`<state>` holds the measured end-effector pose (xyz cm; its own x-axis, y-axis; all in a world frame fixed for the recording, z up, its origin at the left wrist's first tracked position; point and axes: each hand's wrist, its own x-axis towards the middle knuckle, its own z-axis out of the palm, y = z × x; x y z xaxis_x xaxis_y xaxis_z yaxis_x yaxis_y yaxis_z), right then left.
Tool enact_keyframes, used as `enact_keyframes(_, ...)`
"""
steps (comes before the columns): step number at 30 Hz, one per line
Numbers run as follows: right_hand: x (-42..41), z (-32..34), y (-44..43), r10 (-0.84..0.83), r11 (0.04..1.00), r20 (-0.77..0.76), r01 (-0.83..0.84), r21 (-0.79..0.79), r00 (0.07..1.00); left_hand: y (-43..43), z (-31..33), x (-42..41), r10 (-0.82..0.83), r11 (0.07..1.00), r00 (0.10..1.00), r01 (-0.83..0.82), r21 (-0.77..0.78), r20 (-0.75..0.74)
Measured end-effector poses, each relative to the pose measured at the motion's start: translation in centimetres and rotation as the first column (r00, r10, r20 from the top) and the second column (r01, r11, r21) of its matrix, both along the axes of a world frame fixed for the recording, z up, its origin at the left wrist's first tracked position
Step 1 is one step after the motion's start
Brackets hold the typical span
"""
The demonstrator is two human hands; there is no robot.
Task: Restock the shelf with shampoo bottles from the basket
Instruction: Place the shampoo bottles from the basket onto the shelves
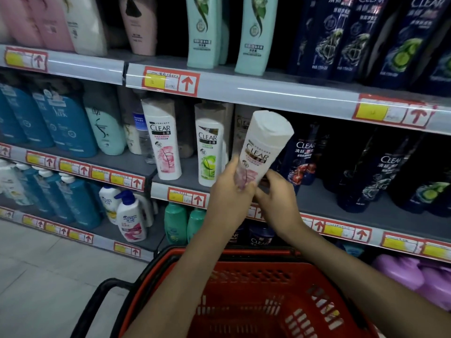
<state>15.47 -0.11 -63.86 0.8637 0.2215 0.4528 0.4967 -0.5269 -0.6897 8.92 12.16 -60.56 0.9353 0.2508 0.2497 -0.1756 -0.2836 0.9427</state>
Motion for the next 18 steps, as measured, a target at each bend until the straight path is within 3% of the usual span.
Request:
enact_keyframes(7,3.3,0.0,1.3,-0.031,0.999,-0.092,0.033,0.017,0.995,0.2,-1.1,0.7,-0.010,1.000,0.995,0.010,-0.004,-0.102)
enact_keyframes(10,4.9,-0.9,2.2,-0.047,0.998,-0.160,0.040,-0.045,0.986,1.0,-1.3,0.5,0.024,1.000,0.991,-0.023,0.006,-0.131)
enact_keyframes(14,6.6,-1.5,2.8,-0.090,0.982,-0.140,0.064,-0.180,0.986,3.0,-1.8,-0.1,0.060,0.995,0.982,-0.044,0.089,-0.179)
enact_keyframes(18,7.6,-1.2,2.9,-0.093,0.980,-0.191,0.055,-0.192,0.977,5.2,-2.9,-1.1,0.069,0.995,0.971,-0.050,0.087,-0.231)
